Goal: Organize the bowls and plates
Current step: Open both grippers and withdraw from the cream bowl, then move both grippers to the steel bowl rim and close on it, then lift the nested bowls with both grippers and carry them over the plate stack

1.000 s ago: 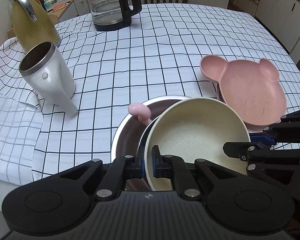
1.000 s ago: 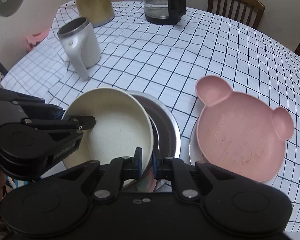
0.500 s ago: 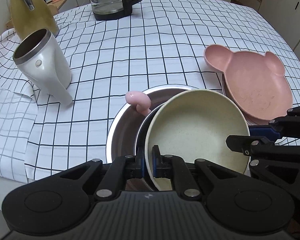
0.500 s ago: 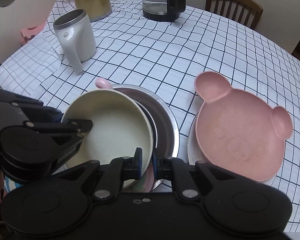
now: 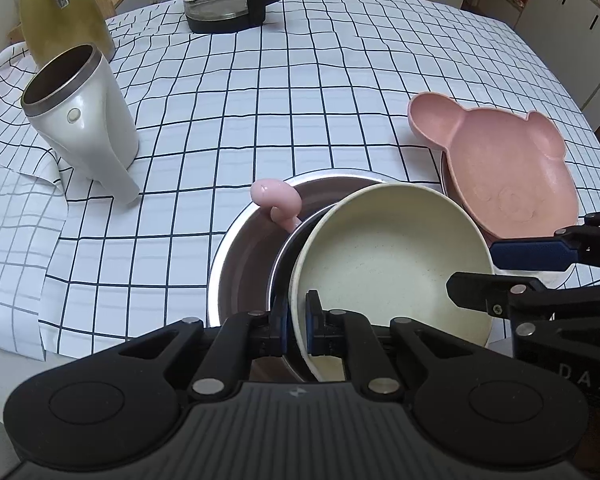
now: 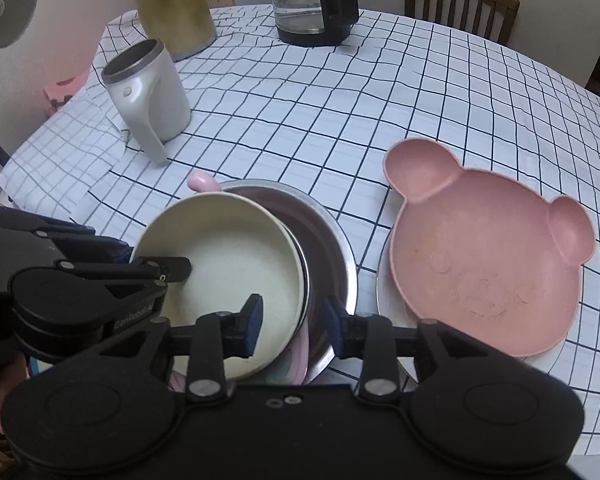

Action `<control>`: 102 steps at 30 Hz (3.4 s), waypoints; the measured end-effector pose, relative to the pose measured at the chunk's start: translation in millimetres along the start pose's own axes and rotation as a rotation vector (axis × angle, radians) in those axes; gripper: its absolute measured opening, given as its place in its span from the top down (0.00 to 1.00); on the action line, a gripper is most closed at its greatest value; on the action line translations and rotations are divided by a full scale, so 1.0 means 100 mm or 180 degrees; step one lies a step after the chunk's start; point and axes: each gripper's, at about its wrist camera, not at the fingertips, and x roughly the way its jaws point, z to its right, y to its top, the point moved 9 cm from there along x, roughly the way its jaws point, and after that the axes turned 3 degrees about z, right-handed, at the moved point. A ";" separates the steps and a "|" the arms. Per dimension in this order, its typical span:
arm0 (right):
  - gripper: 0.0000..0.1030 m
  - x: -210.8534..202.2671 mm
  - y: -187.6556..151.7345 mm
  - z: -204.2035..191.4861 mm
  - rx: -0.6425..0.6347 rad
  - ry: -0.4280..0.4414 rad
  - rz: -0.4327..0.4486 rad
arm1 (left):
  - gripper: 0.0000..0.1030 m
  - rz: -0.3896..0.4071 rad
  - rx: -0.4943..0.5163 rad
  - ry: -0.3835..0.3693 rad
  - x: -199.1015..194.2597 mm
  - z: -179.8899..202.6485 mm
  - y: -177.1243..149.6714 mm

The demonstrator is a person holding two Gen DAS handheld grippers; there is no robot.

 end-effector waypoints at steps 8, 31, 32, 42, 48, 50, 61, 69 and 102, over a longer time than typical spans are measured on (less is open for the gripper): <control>0.50 -0.15 0.05 0.04 0.0025 0.0088 0.0143 | 0.87 0.0060 -0.0047 -0.0052 -0.09 0.01 0.01; 0.25 -0.67 0.01 -0.08 -0.0088 0.0298 0.0520 | 0.30 0.0644 -0.0063 0.0008 -0.71 -0.08 0.03; 0.22 -0.69 0.01 -0.09 -0.0094 0.0298 0.0545 | 0.29 0.0669 -0.0051 -0.0003 -0.72 -0.08 0.03; 0.06 -0.71 -0.02 0.03 0.0144 0.0185 0.0740 | 0.28 0.0741 0.0046 -0.0201 -0.66 -0.25 0.00; 0.06 -0.63 -0.06 0.20 0.0324 0.0037 0.0881 | 0.28 0.0693 0.0097 -0.0265 -0.50 -0.38 -0.09; 0.06 -0.59 -0.09 0.27 0.0406 -0.0014 0.0895 | 0.28 0.0690 0.0095 -0.0286 -0.44 -0.42 -0.11; 0.29 -0.16 -0.28 0.55 0.0763 -0.0285 0.0606 | 0.29 0.0513 -0.0041 -0.0391 -0.03 -0.68 -0.26; 0.57 0.14 -0.32 0.62 0.1010 -0.0185 0.0337 | 0.33 0.0260 -0.0173 -0.0546 0.15 -0.67 -0.41; 0.90 0.51 -0.06 0.35 0.0198 0.0146 0.0047 | 0.81 0.0008 -0.0581 -0.0547 0.24 -0.46 -0.69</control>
